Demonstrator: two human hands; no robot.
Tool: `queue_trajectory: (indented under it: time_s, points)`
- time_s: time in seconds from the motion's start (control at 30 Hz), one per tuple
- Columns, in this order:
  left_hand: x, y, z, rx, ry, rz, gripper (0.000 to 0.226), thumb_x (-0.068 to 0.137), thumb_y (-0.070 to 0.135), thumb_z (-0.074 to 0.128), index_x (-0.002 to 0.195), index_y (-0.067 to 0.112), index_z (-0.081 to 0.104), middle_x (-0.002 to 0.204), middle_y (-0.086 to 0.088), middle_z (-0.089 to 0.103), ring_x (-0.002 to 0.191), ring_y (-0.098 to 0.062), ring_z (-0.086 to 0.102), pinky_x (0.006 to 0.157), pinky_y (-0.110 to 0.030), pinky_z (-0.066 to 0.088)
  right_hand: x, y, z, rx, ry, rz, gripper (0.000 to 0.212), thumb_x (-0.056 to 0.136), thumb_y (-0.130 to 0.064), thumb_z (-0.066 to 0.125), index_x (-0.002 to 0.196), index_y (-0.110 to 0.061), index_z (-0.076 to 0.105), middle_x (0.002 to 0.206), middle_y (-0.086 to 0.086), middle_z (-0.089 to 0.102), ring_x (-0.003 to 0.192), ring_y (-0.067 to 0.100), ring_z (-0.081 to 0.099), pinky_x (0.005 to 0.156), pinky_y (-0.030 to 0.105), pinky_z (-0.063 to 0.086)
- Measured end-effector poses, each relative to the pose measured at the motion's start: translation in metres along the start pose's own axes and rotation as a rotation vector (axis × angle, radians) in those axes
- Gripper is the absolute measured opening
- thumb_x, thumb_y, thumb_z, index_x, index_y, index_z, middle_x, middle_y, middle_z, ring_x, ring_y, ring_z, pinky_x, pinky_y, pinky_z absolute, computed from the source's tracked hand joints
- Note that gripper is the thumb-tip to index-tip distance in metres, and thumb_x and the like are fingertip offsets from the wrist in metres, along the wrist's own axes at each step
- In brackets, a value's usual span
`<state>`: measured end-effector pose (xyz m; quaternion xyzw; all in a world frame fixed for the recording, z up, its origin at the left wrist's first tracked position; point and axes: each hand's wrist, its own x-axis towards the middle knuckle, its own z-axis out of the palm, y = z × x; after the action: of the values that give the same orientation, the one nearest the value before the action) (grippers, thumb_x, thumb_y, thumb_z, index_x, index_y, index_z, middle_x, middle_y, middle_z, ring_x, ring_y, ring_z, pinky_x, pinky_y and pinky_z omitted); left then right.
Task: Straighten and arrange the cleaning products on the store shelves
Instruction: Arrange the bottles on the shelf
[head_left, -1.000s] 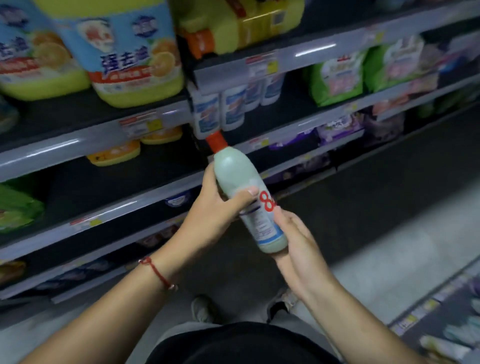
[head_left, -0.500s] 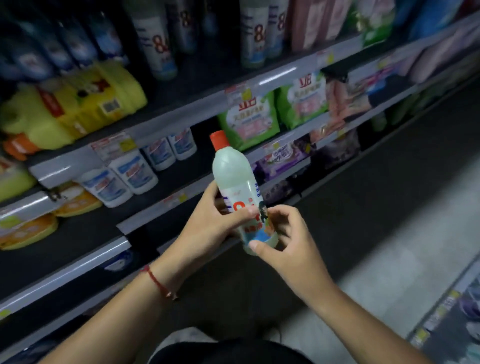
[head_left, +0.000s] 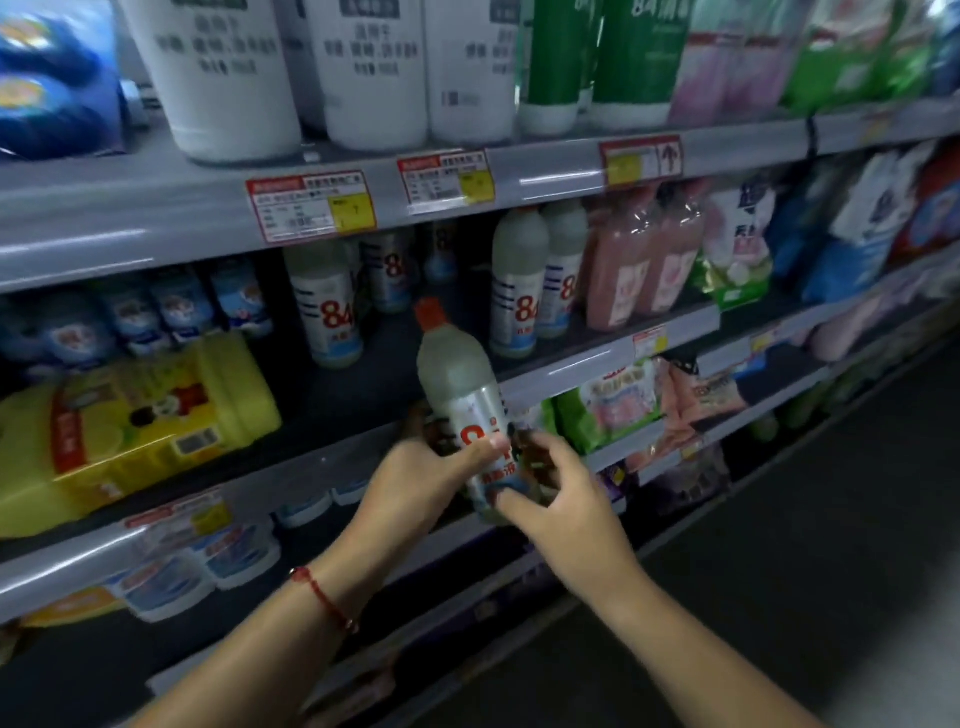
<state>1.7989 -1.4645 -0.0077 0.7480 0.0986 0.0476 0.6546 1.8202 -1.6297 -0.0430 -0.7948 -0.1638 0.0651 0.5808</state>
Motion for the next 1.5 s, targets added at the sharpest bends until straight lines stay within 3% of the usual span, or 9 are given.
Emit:
queue_trajectory:
  time_s: [0.17,0.3,0.4,0.53,0.77,1.0,1.2,1.37,1.5]
  points:
    - [0.032,0.012,0.010,0.075,0.048,0.113,0.077,0.082,0.037,0.081,0.143,0.040,0.034,0.111,0.029,0.063,0.091,0.022,0.062,0.072,-0.001,0.049,0.058,-0.013,-0.020,0.044,0.017,-0.092,0.034,0.085,-0.028,0.078,0.111,-0.045,0.063,0.111,-0.027,0.070,0.107,-0.006,0.065,0.089,0.018,0.054]
    - [0.059,0.012,0.023,-0.069,0.189,0.116,0.064,0.085,0.006,0.079,0.127,0.039,0.045,0.105,0.026,0.063,0.085,0.022,0.063,0.068,-0.005,0.051,0.096,-0.009,-0.028,0.076,-0.105,-0.116,0.042,0.087,-0.021,0.077,0.114,-0.049,0.061,0.108,-0.032,0.069,0.107,-0.010,0.063,0.085,0.008,0.051]
    - [0.075,0.013,0.028,-0.025,0.308,0.149,0.056,0.084,0.004,0.080,0.117,0.040,0.052,0.098,0.027,0.069,0.090,0.019,0.065,0.071,-0.007,0.052,0.119,-0.004,-0.029,0.073,-0.178,-0.170,0.052,0.089,-0.018,0.076,0.134,-0.038,0.059,0.126,-0.025,0.066,0.117,-0.006,0.060,0.097,0.019,0.050]
    - [0.089,0.019,0.029,0.080,0.413,0.230,0.063,0.082,0.013,0.084,0.132,0.035,0.053,0.118,0.023,0.068,0.108,0.009,0.065,0.088,-0.015,0.054,0.143,0.004,-0.033,0.004,-0.289,-0.263,0.071,0.088,-0.021,0.076,0.144,-0.046,0.041,0.135,-0.034,0.055,0.125,-0.010,0.052,0.103,0.020,0.045]
    - [0.105,0.012,0.036,0.223,0.415,0.271,0.077,0.088,0.005,0.077,0.154,0.017,0.039,0.142,0.011,0.060,0.131,-0.001,0.056,0.107,-0.027,0.049,0.159,0.009,-0.041,-0.027,-0.425,-0.323,0.073,0.085,-0.028,0.070,0.150,-0.032,0.036,0.142,-0.012,0.053,0.129,0.002,0.051,0.109,0.036,0.046]
    - [0.110,0.011,0.044,0.387,0.398,0.219,0.078,0.098,0.021,0.067,0.161,0.030,0.021,0.155,0.014,0.047,0.142,-0.002,0.045,0.116,-0.040,0.043,0.161,0.016,-0.047,-0.059,-0.441,-0.275,0.080,0.090,-0.025,0.071,0.156,-0.028,0.026,0.157,-0.005,0.036,0.142,0.011,0.037,0.117,0.040,0.036]
    - [0.109,0.010,0.054,0.660,0.490,0.030,0.082,0.101,0.034,0.059,0.162,0.036,0.004,0.150,0.005,0.055,0.128,-0.016,0.061,0.103,-0.044,0.053,0.152,0.016,-0.053,-0.049,-0.474,-0.287,0.074,0.091,-0.021,0.073,0.154,-0.024,0.032,0.147,-0.019,0.030,0.130,-0.013,0.025,0.105,-0.002,0.022]
    - [0.080,0.000,0.052,0.998,0.428,-0.269,0.073,0.104,0.043,0.050,0.163,0.031,0.009,0.165,-0.003,0.032,0.143,-0.028,0.043,0.114,-0.039,0.038,0.142,0.024,-0.062,-0.338,-0.529,-0.405,0.078,0.096,-0.030,0.066,0.160,-0.023,0.021,0.168,-0.003,0.013,0.155,0.016,0.011,0.124,0.033,0.019]
    - [0.013,-0.022,0.039,1.213,0.494,-0.121,0.060,0.101,0.038,0.046,0.154,0.010,0.042,0.157,-0.016,0.045,0.142,-0.037,0.046,0.117,-0.050,0.037,0.129,0.008,-0.056,-0.805,-0.731,-0.467,0.080,0.101,-0.047,0.048,0.161,-0.025,-0.001,0.168,-0.004,-0.018,0.152,0.020,-0.023,0.122,0.033,-0.015]
